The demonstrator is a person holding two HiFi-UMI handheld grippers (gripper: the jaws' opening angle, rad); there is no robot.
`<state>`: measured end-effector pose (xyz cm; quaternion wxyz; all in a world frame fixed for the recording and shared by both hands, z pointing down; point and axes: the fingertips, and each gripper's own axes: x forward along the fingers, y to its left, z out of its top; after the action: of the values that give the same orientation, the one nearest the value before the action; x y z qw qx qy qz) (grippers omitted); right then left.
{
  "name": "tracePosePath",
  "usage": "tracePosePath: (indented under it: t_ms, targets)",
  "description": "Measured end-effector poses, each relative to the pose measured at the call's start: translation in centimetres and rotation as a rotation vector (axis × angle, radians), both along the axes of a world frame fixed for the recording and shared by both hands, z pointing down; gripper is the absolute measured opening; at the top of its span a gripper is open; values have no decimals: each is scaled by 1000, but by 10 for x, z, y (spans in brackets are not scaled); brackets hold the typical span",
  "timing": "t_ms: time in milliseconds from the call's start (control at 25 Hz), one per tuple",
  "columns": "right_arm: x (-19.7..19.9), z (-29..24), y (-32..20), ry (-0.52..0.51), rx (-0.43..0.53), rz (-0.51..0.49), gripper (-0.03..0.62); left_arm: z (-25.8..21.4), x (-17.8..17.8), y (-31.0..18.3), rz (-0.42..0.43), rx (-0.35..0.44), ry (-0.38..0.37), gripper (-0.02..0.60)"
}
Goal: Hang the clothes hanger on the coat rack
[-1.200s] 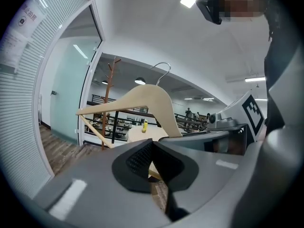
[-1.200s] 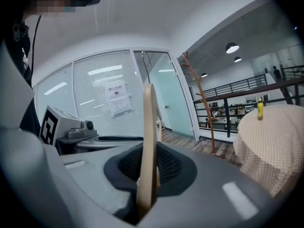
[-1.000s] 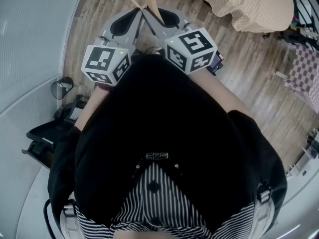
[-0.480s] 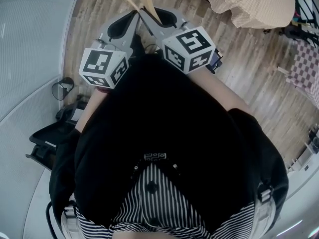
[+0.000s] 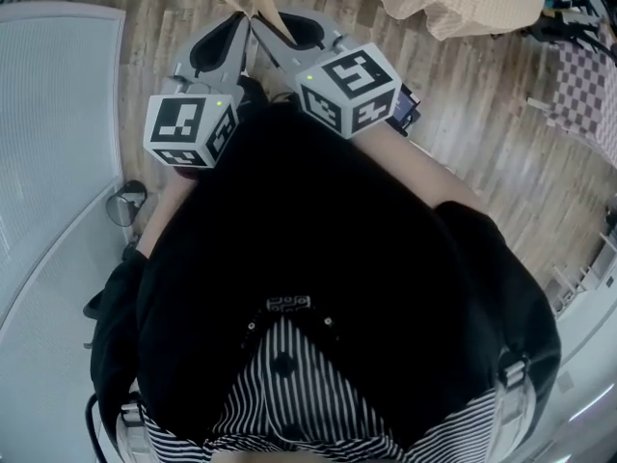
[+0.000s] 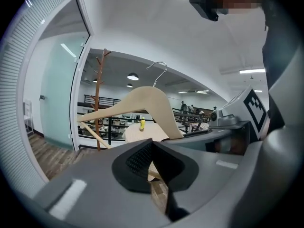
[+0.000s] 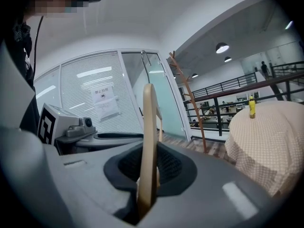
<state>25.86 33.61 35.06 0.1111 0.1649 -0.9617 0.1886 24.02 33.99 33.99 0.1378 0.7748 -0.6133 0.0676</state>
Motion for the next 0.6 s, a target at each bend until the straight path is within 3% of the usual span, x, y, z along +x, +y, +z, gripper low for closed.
tracePosePath:
  t_ms: [600]
  targets:
    - [-85, 2, -74, 25, 1, 101, 44, 3, -85, -75, 99, -6, 15, 3]
